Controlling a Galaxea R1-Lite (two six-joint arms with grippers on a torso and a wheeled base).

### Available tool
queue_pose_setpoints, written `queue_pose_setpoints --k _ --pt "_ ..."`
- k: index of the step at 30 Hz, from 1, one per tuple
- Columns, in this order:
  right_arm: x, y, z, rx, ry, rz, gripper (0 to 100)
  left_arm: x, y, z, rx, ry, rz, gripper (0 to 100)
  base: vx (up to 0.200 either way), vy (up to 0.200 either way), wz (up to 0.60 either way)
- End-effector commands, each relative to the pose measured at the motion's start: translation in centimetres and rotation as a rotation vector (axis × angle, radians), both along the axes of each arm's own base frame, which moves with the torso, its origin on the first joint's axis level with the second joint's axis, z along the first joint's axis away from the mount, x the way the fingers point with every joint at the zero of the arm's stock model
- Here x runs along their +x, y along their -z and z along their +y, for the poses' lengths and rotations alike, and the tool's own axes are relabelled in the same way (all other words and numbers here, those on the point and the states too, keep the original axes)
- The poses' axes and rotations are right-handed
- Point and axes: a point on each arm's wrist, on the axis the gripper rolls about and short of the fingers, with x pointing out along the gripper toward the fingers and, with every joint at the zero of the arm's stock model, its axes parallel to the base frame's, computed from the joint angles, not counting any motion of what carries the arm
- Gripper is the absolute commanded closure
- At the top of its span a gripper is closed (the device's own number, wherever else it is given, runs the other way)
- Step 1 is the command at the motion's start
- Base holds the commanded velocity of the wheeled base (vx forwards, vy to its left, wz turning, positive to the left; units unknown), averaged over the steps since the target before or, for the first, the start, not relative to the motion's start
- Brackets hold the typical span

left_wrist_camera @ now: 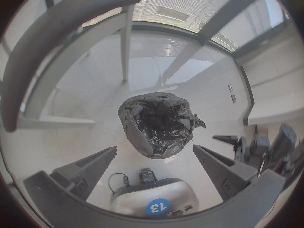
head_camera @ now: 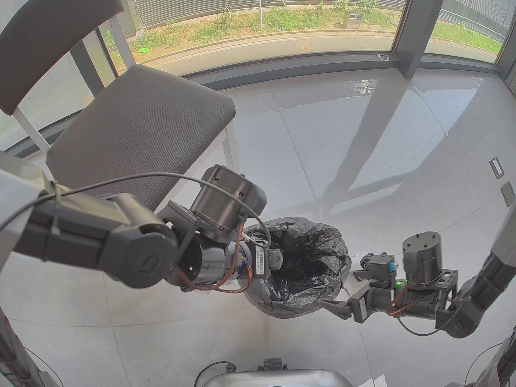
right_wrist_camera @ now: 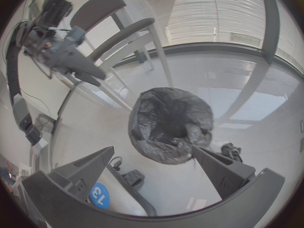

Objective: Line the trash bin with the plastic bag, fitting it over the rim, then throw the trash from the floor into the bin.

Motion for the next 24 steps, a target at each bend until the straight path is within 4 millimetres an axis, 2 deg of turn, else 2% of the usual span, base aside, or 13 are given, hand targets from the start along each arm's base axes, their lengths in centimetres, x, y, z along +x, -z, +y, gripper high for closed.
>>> queue_pose_setpoints --k 1,3,5,6,10,14,18,23,24 --pt "-2.0 -1.7 -4.2 -0.008 0.137 -0.032 0 -3.4 -3.0 0.8 0.042 0.087 -0.117 0 0.000 0.000 0.00" --pt "-2.8 -1.6 -5.6 -0.020 0.172 -0.023 0 -3.8 -3.5 1.0 0.049 0.073 -0.141 0 0.000 0.000 0.00" --pt "-2.8 -1.6 -5.6 -0.020 0.172 -0.023 0 -3.8 -3.5 1.0 0.049 0.073 -0.141 0 0.000 0.000 0.00" --pt "-3.7 -1.8 -7.0 -0.033 0.207 -0.033 0 -4.7 -4.4 1.6 0.053 0.057 -0.171 0 0.000 0.000 0.00" --pt "-4.0 -2.9 -8.0 -0.011 0.244 -0.076 0 -6.3 -5.3 3.2 0.054 0.065 -0.204 0 0.000 0.000 0.00" --pt "-4.8 -3.1 -9.3 -0.014 0.289 -0.081 0 -8.4 -4.9 4.3 0.070 0.106 -0.199 0 0.000 0.000 0.00" --pt "-5.7 -2.0 -10.5 -0.030 0.340 -0.020 0 -9.9 -4.1 5.1 0.105 0.111 -0.199 0 0.000 0.000 0.00" --pt "-5.1 -1.3 -10.9 -0.023 0.344 0.018 0 -10.0 -3.9 5.3 0.113 0.096 -0.203 0 0.000 0.000 0.00" --pt "-4.1 -0.6 -11.2 -0.033 0.355 0.044 0 -9.9 -4.0 5.3 0.114 0.092 -0.207 0 0.000 0.000 0.00"
